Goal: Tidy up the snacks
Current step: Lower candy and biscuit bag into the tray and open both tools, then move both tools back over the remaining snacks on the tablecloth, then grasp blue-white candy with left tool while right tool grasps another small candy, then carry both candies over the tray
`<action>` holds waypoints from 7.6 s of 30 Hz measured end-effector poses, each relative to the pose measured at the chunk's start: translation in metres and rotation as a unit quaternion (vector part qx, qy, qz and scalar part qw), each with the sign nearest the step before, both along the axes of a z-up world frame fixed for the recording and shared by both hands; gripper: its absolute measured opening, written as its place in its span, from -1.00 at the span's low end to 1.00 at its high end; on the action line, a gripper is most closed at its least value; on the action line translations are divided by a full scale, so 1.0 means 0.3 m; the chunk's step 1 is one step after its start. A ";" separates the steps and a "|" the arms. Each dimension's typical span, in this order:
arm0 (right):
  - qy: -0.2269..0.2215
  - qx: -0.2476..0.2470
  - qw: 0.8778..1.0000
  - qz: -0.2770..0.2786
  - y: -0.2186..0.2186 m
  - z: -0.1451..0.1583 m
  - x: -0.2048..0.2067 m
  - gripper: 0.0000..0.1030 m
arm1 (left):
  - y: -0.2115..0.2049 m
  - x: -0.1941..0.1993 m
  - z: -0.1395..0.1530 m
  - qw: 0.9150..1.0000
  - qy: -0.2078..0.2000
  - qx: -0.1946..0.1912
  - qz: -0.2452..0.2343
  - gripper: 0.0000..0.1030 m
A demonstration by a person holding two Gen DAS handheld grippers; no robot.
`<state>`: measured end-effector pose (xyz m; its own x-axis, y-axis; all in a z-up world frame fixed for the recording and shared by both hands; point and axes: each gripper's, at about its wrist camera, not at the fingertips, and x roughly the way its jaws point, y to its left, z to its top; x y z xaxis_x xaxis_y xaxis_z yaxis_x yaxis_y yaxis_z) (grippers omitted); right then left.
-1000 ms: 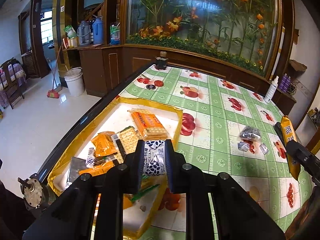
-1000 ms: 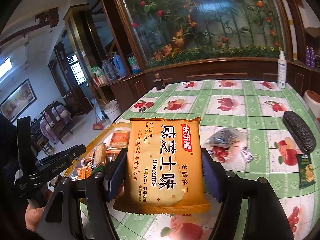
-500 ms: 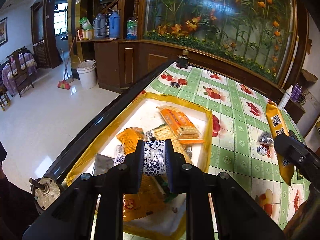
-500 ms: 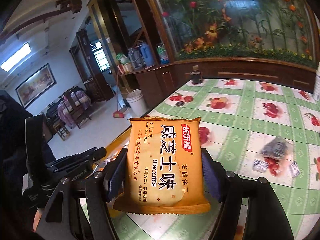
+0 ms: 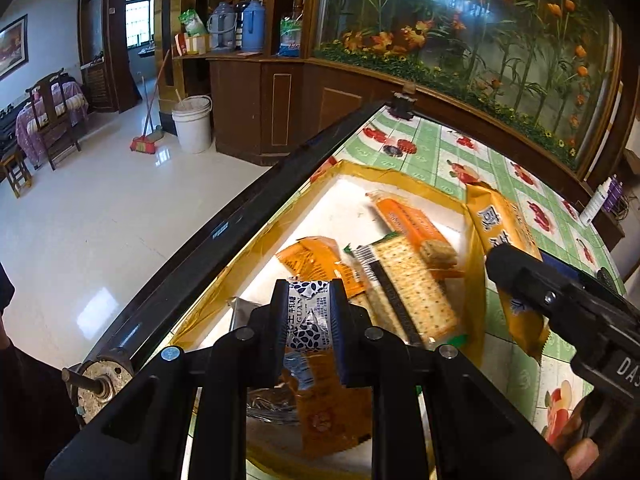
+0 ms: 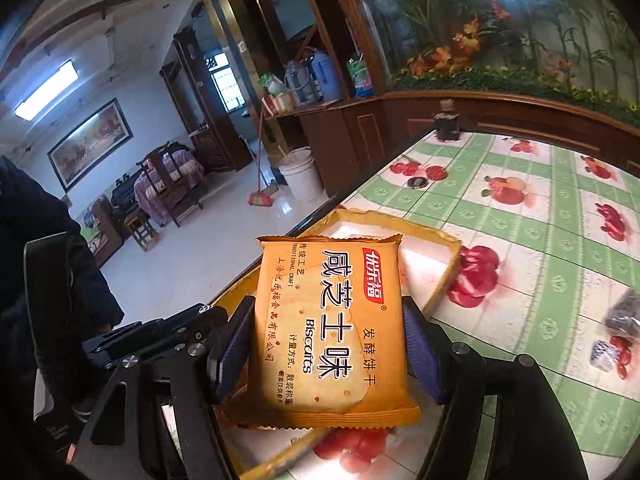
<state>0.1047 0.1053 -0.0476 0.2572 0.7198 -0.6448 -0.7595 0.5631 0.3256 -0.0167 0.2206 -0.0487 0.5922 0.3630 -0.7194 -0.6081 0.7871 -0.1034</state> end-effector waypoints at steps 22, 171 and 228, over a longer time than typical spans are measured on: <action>0.020 -0.012 1.000 -0.011 0.069 -0.071 0.074 0.50 | 0.041 0.006 -0.048 1.000 0.020 -0.010 0.020 0.26; -0.015 -0.002 0.988 -0.157 -0.761 0.090 0.075 -0.61 | -0.517 0.234 0.125 0.988 -0.023 0.053 -0.141 -0.42; 0.004 -0.125 0.991 -0.048 -0.279 -0.250 0.107 -0.63 | -0.241 0.100 0.071 0.997 -0.021 0.007 -0.076 -0.42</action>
<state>0.1369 0.0216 -0.1227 0.3104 0.5093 -0.8026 -0.6967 0.6964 0.1725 0.0132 0.1481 -0.0275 0.6712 0.2768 -0.6877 -0.4771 0.8713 -0.1149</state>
